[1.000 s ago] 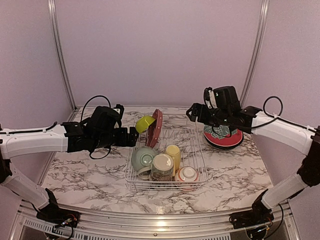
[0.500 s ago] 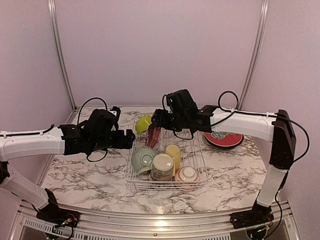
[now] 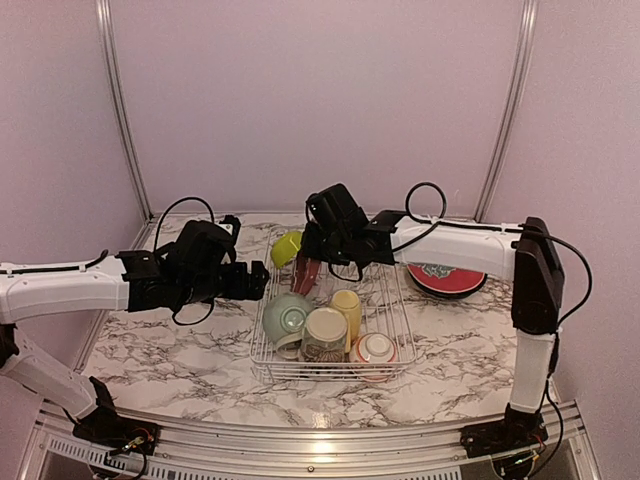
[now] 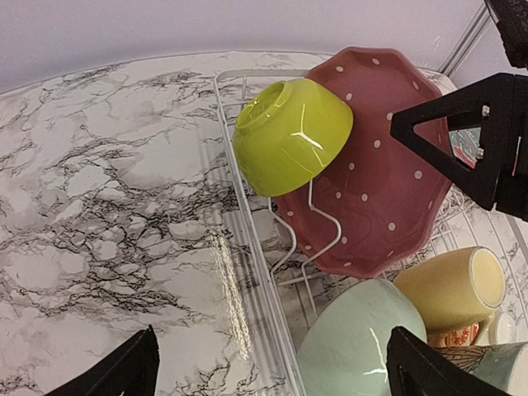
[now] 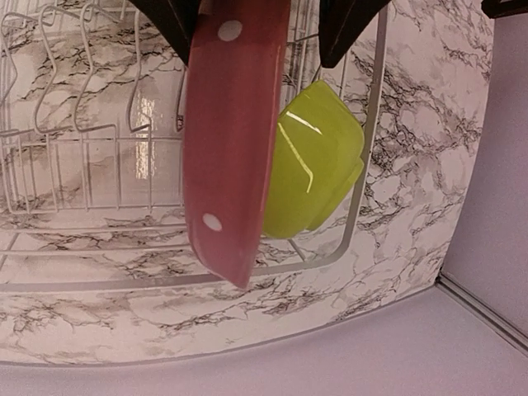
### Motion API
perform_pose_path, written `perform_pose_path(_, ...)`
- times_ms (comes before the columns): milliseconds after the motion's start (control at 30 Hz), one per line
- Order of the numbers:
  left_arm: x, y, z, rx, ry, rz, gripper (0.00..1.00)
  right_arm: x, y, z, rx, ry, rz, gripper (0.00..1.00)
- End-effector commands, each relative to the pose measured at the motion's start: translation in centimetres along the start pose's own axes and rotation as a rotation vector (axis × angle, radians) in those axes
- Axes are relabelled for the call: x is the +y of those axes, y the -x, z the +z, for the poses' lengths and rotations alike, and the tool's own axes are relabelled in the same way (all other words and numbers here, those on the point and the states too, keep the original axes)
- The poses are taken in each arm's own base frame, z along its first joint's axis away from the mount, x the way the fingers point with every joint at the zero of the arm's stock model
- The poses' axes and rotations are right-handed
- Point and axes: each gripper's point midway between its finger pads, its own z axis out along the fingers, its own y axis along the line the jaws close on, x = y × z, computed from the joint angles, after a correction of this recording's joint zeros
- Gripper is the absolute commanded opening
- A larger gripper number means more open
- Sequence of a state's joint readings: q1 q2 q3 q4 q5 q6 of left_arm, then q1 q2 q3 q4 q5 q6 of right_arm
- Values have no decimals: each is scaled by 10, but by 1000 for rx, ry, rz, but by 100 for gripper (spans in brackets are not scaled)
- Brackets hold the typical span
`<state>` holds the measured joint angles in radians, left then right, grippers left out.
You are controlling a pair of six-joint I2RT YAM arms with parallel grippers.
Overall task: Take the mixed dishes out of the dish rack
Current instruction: Grab the plate from the dish rack.
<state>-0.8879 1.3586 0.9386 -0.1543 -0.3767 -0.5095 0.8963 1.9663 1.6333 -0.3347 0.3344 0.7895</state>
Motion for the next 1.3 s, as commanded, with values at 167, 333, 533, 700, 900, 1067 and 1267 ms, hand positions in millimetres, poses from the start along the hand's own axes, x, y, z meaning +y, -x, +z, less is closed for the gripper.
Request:
perform_pose_path(167, 10, -3, -2, -4, 29, 12, 99, 1, -2, 8, -22, -81, 7, 38)
perform_pose_path(333, 11, -4, -1, -5, 31, 13, 99, 0, 5, 4, -41, -101, 4, 29)
perform_pose_path(533, 8, -7, 3, 3, -19, -54, 99, 1, 12, -3, -71, -143, -22, 15)
perform_pose_path(700, 10, -12, 12, 25, -13, -66, 99, 5, 17, -8, -90, -158, -29, 5)
perform_pose_path(900, 8, -29, 26, 78, -14, -60, 99, 7, 29, -17, -118, -182, -45, 0)
perform_pose_path(1067, 1, -34, 32, 99, -40, -66, 99, 5, 43, -31, -155, -231, -67, 0)
perform_pose_path(1267, -4, -33, 34, 101, -63, -75, 98, 1, 50, -43, -177, -281, -84, 0)
